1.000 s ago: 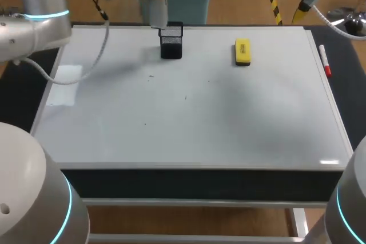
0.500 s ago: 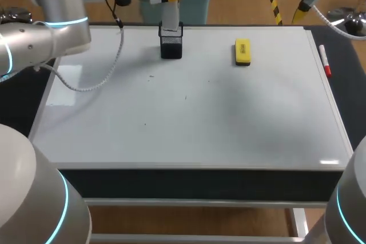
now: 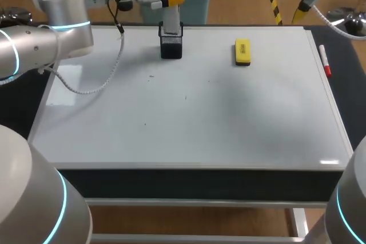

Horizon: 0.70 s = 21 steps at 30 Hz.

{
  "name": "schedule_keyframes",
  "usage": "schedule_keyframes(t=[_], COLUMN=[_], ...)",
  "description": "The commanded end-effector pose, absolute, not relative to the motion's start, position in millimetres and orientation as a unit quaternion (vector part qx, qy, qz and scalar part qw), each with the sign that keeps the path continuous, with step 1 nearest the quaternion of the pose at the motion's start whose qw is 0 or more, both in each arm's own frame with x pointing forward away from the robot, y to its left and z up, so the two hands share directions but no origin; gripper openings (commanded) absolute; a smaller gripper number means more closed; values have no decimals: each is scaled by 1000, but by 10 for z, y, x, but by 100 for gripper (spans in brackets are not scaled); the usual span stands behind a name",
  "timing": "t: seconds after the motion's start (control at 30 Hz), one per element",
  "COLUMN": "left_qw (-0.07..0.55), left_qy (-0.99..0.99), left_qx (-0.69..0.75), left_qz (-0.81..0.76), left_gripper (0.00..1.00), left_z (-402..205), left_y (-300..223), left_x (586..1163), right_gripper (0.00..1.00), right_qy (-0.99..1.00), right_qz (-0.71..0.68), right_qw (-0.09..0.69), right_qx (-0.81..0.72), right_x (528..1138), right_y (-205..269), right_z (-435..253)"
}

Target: Pick up the inspection probe, press it on each red-marked spot on the whiteboard one by one, put down the probe, pick up the eraser, and wipe off all the red marks.

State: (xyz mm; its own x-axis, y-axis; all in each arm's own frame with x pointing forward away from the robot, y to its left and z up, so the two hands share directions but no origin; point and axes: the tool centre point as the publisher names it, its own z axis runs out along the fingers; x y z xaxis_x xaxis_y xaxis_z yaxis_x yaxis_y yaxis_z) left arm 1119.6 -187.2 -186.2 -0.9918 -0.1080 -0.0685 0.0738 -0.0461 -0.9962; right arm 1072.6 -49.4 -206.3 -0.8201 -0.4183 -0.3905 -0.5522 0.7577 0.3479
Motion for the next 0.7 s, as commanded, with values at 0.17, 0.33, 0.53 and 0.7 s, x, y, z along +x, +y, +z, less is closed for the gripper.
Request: schedule_keyframes(t=[0.17, 0.33, 0.53, 0.7], left_qw=[60, 56, 52, 43], left_qy=[682, 680, 679, 676], left_qx=[-8, -6, -9, -12], left_qz=[-729, -731, -732, -735], left_gripper=[0, 0, 0, 0], left_z=[-2024, -2143, -2305, -2452], left_y=[-1864, -1855, -1857, -1868], left_x=[11313, 11325, 11389, 11382], right_gripper=[100, 100, 100, 100], right_qy=[926, 926, 926, 926], right_qz=[227, 227, 227, 227], right_qw=[145, 145, 145, 145], right_qx=[-263, -263, -263, -263], right_x=[10728, 10728, 10728, 10728], right_y=[-498, -498, -498, -498], right_z=[-2058, -2058, -2058, -2058])
